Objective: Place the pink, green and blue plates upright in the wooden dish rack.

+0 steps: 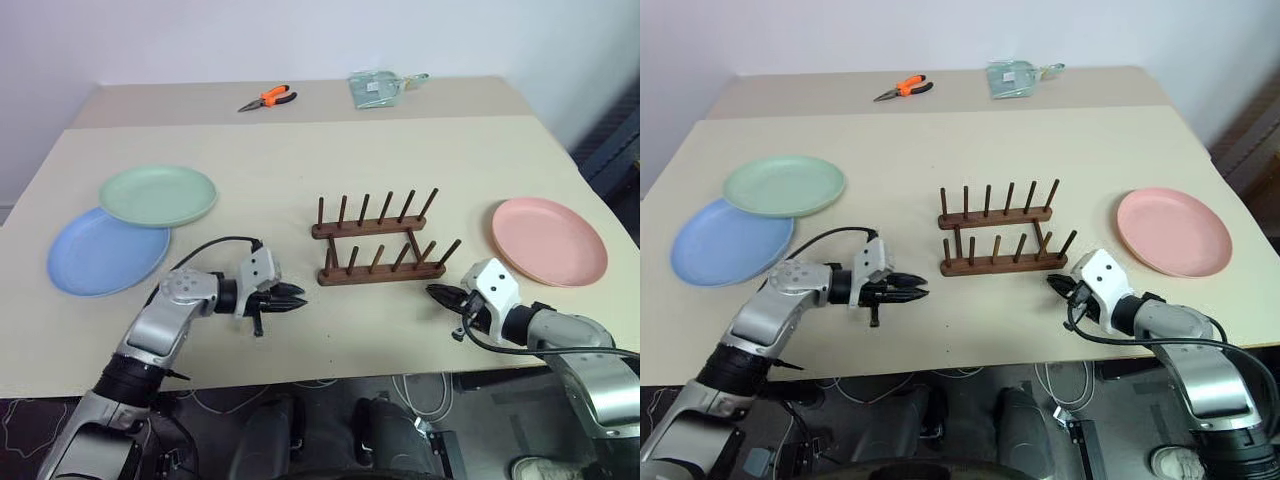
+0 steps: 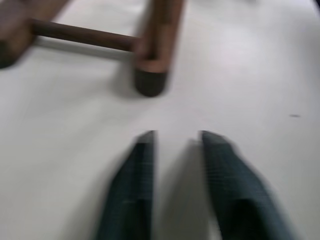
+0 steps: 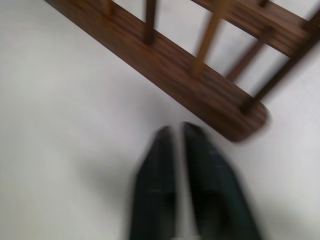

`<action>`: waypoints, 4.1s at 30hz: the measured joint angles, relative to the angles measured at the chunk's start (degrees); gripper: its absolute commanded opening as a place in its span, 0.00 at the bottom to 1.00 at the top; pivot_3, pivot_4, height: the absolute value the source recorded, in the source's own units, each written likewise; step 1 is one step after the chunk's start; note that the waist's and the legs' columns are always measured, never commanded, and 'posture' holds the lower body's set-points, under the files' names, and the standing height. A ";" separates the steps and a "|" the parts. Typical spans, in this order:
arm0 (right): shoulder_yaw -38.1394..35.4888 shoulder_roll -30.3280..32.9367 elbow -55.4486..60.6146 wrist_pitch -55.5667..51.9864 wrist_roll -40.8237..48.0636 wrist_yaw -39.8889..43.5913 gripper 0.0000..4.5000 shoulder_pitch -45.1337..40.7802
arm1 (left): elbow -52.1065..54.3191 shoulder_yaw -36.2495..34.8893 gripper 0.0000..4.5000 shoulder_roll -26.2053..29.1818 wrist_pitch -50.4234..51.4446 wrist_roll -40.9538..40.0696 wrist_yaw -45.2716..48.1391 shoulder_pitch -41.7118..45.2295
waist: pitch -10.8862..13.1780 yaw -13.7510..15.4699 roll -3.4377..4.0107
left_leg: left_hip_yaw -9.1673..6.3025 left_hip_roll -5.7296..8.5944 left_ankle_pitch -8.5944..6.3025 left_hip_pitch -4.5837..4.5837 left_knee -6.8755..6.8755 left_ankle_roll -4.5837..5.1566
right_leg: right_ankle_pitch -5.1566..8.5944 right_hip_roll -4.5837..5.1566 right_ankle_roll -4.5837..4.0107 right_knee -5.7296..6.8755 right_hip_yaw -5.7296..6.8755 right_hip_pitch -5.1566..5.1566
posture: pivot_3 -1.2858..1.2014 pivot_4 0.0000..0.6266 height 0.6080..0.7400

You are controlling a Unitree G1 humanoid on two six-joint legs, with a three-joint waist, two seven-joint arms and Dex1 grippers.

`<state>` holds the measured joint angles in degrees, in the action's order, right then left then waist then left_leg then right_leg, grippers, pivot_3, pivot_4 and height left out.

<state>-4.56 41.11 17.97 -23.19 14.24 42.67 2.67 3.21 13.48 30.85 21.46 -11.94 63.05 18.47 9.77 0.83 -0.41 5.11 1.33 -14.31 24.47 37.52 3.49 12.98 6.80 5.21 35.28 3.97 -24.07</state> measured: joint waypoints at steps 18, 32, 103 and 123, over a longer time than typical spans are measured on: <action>9.24 -7.66 -25.38 9.28 -14.02 -9.56 0.01 -21.77 | -15.23 2.29 0.25 -18.37 -4.83 9.03 -29.64 9.26 | -0.04 -0.34 0.02 | -0.03 0.00 -0.10 -0.10 0.48 0.16 | -0.19 -0.05 0.32 0.09 0.02 0.32 | 0.52 0.24 1.00; 2.81 -1.15 -19.54 9.83 -12.48 -5.07 0.85 -15.73 | -13.66 -0.96 0.25 -14.92 -8.01 6.61 -26.71 6.39 | -0.03 -0.49 0.14 | -0.03 -0.01 -0.30 0.00 0.44 -0.08 | -0.20 0.02 0.33 0.02 0.03 0.25 | 0.52 0.24 1.00; -17.83 -9.72 -18.45 -20.07 42.71 -17.74 1.00 -37.06 | 2.76 -2.91 0.43 -12.77 -0.24 -3.88 -17.78 2.06 | 0.15 -0.37 0.46 | -0.11 0.03 -0.26 0.88 0.56 0.26 | -0.20 0.03 0.33 -0.02 0.16 -0.50 | 0.52 0.24 1.00; 17.30 0.77 3.81 5.48 1.80 1.17 1.00 -38.47 | 6.03 -42.83 0.99 -17.17 12.24 1.05 -73.99 13.34 | 0.35 0.23 0.08 | -0.16 -0.01 -0.01 0.91 0.80 -0.11 | -0.37 -0.09 0.70 0.00 0.45 -0.33 | 0.52 0.24 1.00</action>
<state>12.74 41.89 21.78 -17.71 16.04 43.85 -35.80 9.25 -29.36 13.68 33.70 -10.88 -10.94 31.81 10.12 1.05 -0.33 4.95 1.32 -14.32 25.38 38.32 3.37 12.61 6.71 5.91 35.29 4.42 -24.40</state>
